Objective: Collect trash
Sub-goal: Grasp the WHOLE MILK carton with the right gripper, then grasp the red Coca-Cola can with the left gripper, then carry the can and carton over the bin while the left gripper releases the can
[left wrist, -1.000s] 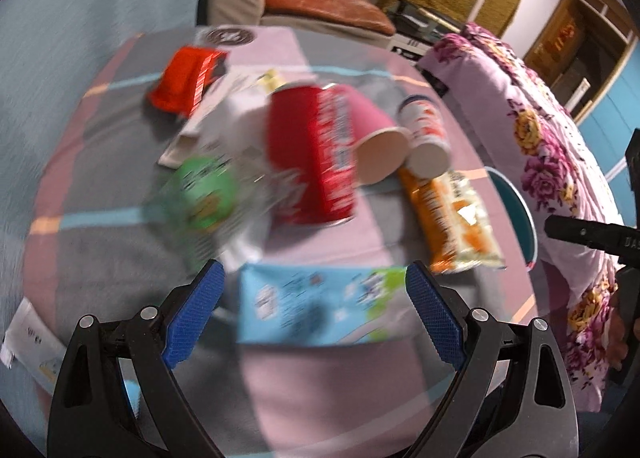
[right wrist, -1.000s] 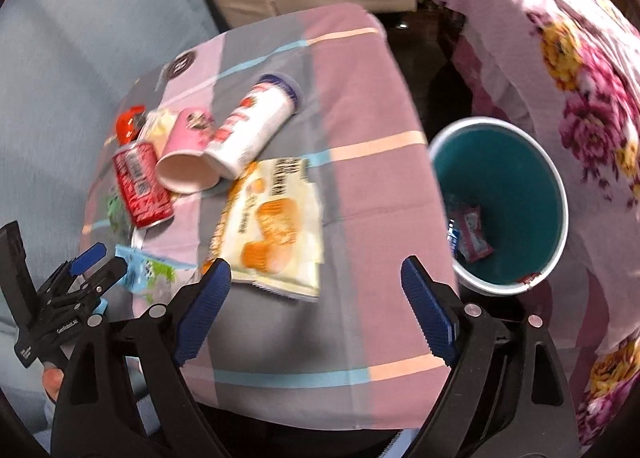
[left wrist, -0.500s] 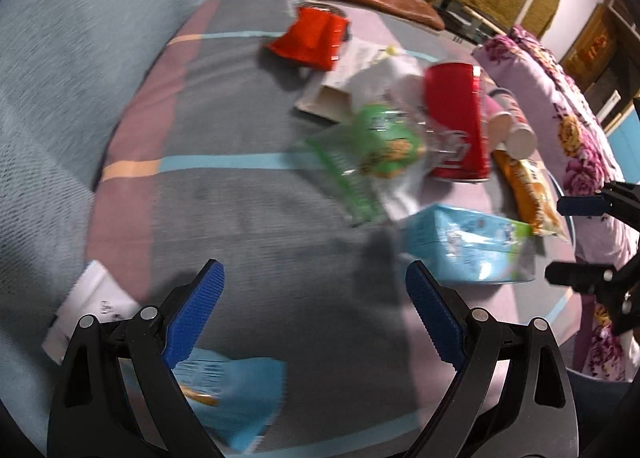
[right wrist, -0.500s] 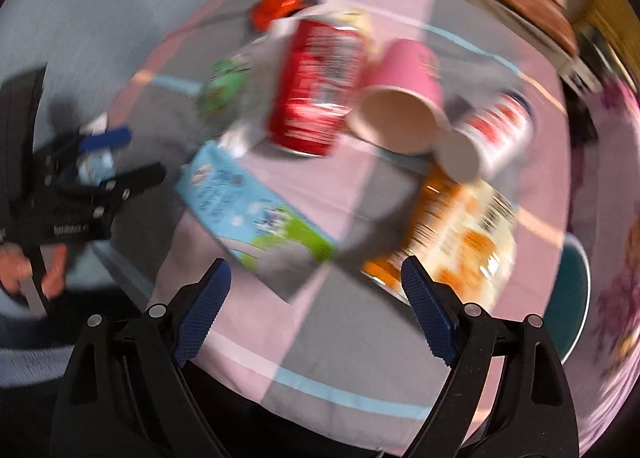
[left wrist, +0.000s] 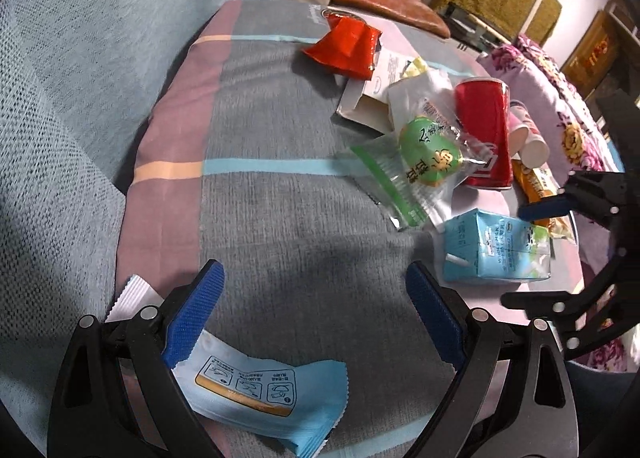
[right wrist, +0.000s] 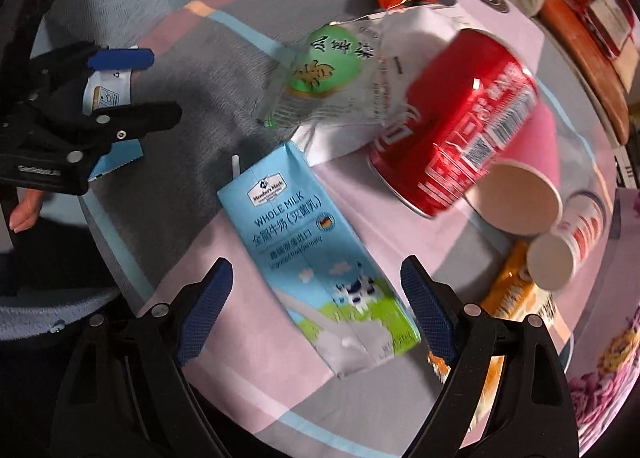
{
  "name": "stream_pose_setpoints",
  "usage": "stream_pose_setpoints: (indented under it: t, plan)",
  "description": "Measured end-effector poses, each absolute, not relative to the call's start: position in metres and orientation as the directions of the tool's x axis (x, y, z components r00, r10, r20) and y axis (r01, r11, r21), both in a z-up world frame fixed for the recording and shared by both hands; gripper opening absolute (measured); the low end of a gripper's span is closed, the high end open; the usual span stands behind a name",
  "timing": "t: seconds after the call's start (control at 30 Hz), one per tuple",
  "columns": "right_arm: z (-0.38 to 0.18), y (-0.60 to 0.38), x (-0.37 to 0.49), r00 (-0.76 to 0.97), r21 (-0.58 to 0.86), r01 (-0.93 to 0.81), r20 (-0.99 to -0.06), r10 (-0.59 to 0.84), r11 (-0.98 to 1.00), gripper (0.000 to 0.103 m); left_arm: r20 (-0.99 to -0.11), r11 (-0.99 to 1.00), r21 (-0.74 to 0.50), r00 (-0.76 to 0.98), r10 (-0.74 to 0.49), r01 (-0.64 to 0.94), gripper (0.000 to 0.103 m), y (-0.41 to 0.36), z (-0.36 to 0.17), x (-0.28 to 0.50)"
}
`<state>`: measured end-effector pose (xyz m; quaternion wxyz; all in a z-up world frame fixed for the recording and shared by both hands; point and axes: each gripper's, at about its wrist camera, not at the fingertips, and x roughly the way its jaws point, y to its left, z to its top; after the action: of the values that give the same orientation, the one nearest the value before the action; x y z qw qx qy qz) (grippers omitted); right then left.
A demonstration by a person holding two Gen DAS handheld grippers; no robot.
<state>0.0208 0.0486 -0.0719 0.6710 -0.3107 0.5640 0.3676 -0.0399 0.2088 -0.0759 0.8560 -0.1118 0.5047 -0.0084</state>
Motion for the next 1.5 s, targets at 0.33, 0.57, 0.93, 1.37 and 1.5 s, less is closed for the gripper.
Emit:
stream_pose_setpoints:
  t: [0.33, 0.57, 0.93, 1.37, 1.5]
  plan:
    - [-0.066, 0.01, 0.029, 0.009, 0.156, -0.734, -0.971, 0.24, 0.661, 0.056, -0.855, 0.978, -0.202, 0.496, -0.15, -0.051, 0.092, 0.193, -0.072, -0.026]
    - [-0.033, -0.028, 0.024, 0.064, 0.209, -0.651, -0.943, 0.326, 0.73, 0.052, -0.839, 0.979, -0.199, 0.511, -0.188, 0.034, 0.092, 0.159, -0.058, -0.001]
    - [0.003, -0.105, 0.065, 0.198, 0.272, -0.45, -0.899, 0.392, 0.851, 0.052, -0.791, 0.966, -0.242, 0.559, -0.248, 0.086, 0.087, 0.104, -0.032, 0.049]
    - [0.013, -0.175, 0.088, 0.27, 0.362, -0.341, -0.846, 0.459, 0.868, 0.052, -0.827, 0.979, -0.168, 0.523, -0.206, 0.12, 0.075, 0.073, -0.048, 0.093]
    - [0.005, -0.185, 0.091, 0.266, 0.394, -0.317, -0.836, 0.48, 0.863, 0.052, -0.831, 0.981, -0.133, 0.524, -0.188, 0.141, 0.063, 0.062, -0.051, 0.086]
